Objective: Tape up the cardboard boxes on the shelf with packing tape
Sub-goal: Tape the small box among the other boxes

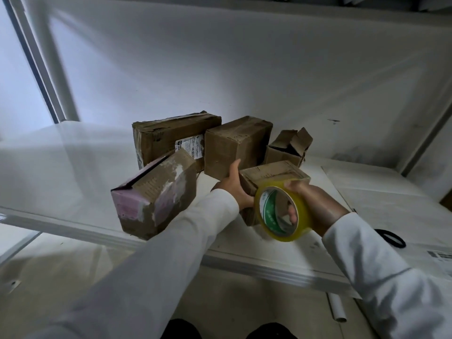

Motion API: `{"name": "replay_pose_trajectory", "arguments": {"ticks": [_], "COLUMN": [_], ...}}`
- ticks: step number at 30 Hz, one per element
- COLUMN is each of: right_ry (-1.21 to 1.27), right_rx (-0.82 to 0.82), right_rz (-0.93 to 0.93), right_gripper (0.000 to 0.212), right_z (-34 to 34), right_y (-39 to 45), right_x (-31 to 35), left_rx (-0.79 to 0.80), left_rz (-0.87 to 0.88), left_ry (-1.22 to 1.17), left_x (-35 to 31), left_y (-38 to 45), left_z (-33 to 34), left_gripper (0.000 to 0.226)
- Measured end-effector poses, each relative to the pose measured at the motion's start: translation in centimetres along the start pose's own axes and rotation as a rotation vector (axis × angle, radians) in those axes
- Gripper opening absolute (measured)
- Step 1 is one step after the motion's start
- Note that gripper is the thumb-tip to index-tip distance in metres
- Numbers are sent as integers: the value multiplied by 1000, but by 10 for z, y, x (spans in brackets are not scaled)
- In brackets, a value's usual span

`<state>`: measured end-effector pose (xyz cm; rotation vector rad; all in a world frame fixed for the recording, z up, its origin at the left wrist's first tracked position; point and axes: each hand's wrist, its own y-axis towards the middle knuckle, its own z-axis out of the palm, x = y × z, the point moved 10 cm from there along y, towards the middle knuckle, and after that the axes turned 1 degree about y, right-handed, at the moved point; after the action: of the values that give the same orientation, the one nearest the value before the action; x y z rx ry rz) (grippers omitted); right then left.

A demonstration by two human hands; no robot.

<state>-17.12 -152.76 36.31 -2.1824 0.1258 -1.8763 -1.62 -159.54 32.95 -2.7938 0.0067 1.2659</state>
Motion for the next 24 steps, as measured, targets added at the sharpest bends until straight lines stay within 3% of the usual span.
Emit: {"name": "replay_pose_trajectory", "arguments": {"ticks": [5,8,10,14,20,24], "right_ry": [-115,-76,-81,-185,-17,-14], "right_rx": [-69,-108,-125,-113,-147,-173], "right_rz": [-134,-195,-220,-222,-123,-153], "right_gripper": [31,14,18,22,15,17], "right_z": [-6,-5,-2,9,10,9], "right_y": [0,-5,-9,-9,-2,-1], "right_x": [-5,-5,-2,-6,-31,-34], "left_rx": [6,2,5,-23,-39,-36], "left_rz": [6,9,5,-11,-11,-17], "left_ry": [23,14,-6,-90,-42,-28], "left_x": [-1,-2,-2,0,1,2], "left_y": [1,2,2,5,9,11], "left_z": [0,0,-1,-6,-4,-4], "left_gripper": [117,120,118,111,106,106]}}
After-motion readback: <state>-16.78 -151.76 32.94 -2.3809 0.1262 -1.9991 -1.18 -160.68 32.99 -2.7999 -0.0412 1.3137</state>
